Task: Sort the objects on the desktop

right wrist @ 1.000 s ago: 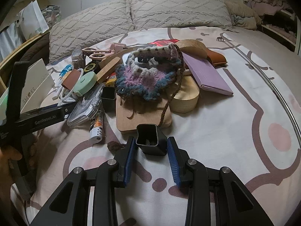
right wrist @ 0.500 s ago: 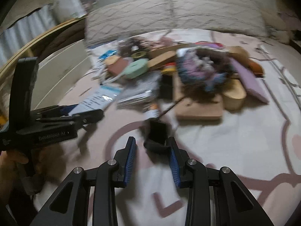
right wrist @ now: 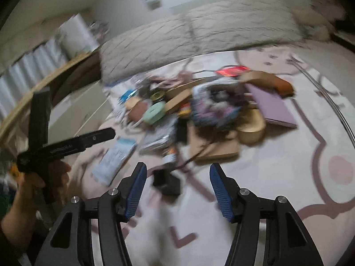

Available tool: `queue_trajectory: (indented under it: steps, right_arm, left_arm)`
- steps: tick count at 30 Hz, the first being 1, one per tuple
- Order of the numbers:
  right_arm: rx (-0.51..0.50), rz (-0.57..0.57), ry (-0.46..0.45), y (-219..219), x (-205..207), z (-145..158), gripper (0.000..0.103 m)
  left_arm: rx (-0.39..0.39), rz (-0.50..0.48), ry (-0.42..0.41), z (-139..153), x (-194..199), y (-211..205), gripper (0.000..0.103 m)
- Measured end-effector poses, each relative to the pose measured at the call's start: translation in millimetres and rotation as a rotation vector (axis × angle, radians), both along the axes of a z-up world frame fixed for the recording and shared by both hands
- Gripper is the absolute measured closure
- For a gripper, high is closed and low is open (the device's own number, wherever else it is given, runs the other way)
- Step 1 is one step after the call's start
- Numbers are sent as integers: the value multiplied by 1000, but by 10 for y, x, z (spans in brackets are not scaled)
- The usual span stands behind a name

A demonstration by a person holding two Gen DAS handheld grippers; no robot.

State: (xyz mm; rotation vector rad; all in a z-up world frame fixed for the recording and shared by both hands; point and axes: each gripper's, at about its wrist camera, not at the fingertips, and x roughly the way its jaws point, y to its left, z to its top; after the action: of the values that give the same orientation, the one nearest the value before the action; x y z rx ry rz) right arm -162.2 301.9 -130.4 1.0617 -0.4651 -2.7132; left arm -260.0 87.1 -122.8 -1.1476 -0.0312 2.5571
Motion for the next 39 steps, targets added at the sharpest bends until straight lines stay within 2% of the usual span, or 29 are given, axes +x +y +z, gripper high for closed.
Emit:
queue_trajectory:
  steps: [2,5,7,9,13,16,19,22,29,39]
  right_arm:
    - [-12,-27,-28,96,-35,-61,67]
    - [-12,-54,-93,161,-114,-196,74]
    - [-20,-49,-129,157,-182,-258,74]
    - [-12,-37,-132,126,-203,-253,74]
    - [1,28,-144,-29,-275,-262,74]
    - [15,61,-141,-135,-301,-256,74]
    - [12,114,-138,-208,-304,-271,74]
    - [62,149,-130,-319,-278,-269,73]
    - [79,213,-122,-419,-214,-287,73]
    - [163,281,-102,-661,-98,-273,73]
  left_arm:
    - [-60,19,11,-34,-90,25,11]
    - [-124,43,4,-126,-187,-3,11]
    - [-123,60,-46,-229,-282,-66,11]
    - [-87,59,-100,-329,-348,-134,11]
    - [-104,-3,-85,-349,-238,-70,12]
    - [-162,-50,-53,-360,-77,43,12]
    - [-187,-96,-33,-370,90,115,12]
    - [-192,-128,-33,-378,227,144,12]
    - [-181,-157,-42,-379,528,135,12]
    - [-164,-198,-34,-365,865,20,12]
